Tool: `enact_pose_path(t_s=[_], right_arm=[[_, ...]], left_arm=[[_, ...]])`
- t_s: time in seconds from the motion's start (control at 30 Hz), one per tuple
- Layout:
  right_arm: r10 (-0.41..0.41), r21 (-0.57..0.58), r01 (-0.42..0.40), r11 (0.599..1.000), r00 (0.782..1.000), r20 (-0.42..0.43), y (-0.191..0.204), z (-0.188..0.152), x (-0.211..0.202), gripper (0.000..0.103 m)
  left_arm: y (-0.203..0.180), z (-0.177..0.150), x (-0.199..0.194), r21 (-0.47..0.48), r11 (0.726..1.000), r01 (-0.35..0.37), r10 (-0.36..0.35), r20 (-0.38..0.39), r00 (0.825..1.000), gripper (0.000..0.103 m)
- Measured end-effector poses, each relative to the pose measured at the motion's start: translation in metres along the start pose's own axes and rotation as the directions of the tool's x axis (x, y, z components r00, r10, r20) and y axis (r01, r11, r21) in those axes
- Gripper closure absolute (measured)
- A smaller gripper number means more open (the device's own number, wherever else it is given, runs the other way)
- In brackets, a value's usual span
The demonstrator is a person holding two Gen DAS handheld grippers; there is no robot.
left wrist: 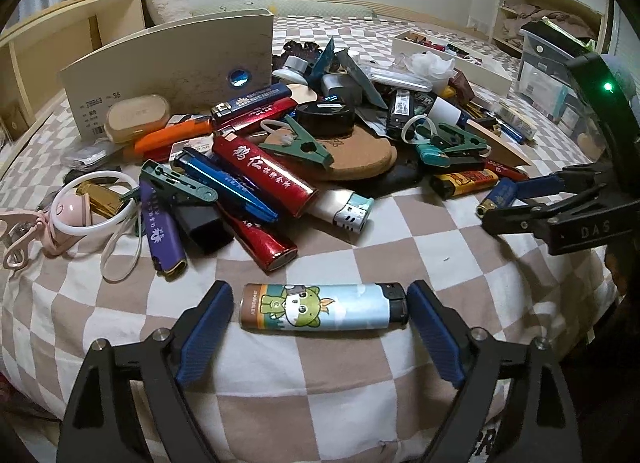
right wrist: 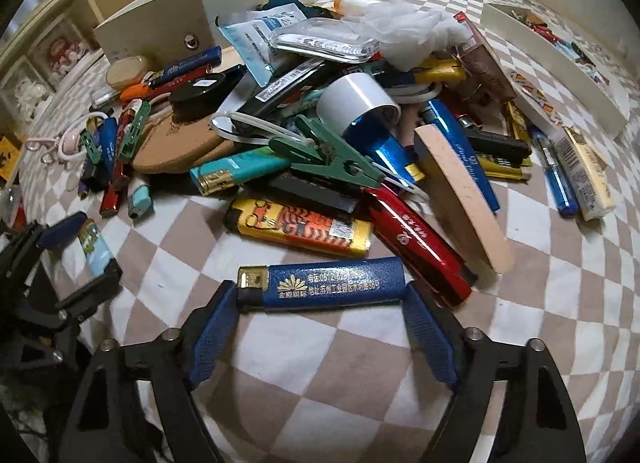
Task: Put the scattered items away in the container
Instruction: 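Lift the cartoon lighter with the left tool while the right lifts the blue lighter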
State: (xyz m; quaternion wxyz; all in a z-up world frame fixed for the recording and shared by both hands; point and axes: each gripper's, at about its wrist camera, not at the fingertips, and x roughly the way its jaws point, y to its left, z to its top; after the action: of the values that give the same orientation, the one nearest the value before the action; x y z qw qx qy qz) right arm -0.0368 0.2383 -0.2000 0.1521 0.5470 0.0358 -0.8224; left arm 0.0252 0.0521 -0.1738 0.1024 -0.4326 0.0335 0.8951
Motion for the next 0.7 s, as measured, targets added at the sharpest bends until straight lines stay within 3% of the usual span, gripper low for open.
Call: enact_pose_path(t_s=[0.43,0.5,0.7], right_arm=[[-0.007,0.049,0.006,0.999,1.000,0.019,0.016,-0.013,-0.016,0.020],[-0.009,0.051,0.008,0.999,1.000,0.016,0.017,-0.013,-0.017,0.020],[0.007,0.047,-0.008,0.999,1.000,0.021,0.026,-0.016,-0.020,0.020]], left_arm=[[0.001,-0.002,-0.004,-0.001,1.000,0.015,-0.015,-0.004,1.000,0.011],[0.000,-0.002,-0.004,0.008,1.000,0.019,-0.019,-0.005,1.000,0.020],[-0.002,-0.003,-0.003,0.008,1.000,0.022,-0.022,-0.006,1.000,0.021]])
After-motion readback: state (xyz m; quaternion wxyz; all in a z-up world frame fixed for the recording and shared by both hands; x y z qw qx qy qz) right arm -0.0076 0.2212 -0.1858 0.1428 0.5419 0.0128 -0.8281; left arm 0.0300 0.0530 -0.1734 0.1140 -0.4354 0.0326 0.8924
